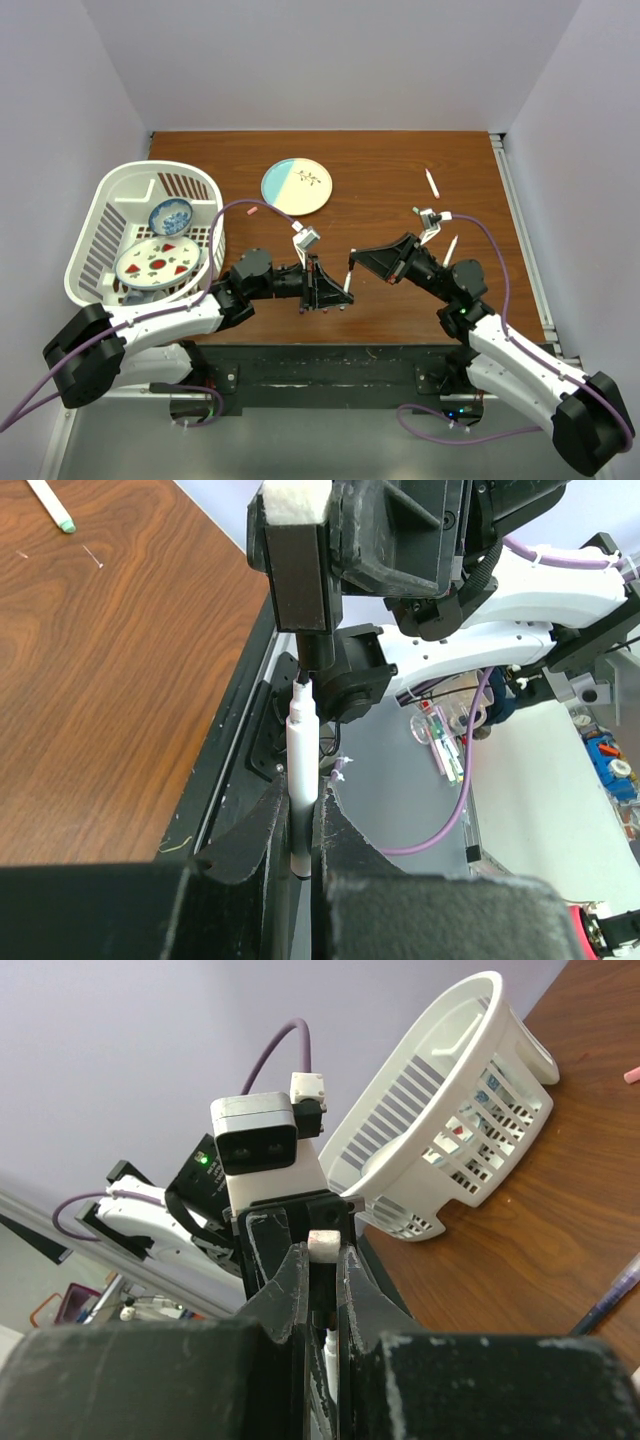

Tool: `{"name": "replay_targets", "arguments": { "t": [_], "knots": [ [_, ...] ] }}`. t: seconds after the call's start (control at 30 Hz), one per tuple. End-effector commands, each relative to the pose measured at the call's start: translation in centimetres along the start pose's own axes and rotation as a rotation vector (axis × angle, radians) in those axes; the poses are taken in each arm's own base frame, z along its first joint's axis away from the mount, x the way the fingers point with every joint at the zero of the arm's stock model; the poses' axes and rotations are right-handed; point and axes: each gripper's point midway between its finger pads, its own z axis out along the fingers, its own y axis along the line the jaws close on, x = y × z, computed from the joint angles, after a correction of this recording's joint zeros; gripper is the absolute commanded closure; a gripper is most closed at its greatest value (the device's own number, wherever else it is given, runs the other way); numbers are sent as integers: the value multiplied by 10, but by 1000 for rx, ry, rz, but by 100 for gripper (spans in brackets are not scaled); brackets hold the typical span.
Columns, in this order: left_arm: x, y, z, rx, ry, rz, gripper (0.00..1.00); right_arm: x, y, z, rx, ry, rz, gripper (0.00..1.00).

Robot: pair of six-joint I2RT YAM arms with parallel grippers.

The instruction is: Insert the pens into the pen caps

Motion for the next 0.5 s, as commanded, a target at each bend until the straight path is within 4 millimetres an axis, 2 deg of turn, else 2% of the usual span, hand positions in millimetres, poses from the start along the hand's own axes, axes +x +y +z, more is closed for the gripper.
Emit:
{"name": "replay_targets", "arguments": {
  "t": [0.0,0.47],
  "knots": [
    [-23,-24,4,71,-56,61,100,-4,8,5,-16,8,-51,100],
    [-29,-27,3,60,-60,88,100,10,4,-2,-16,75,-120,100]
  ]
}}
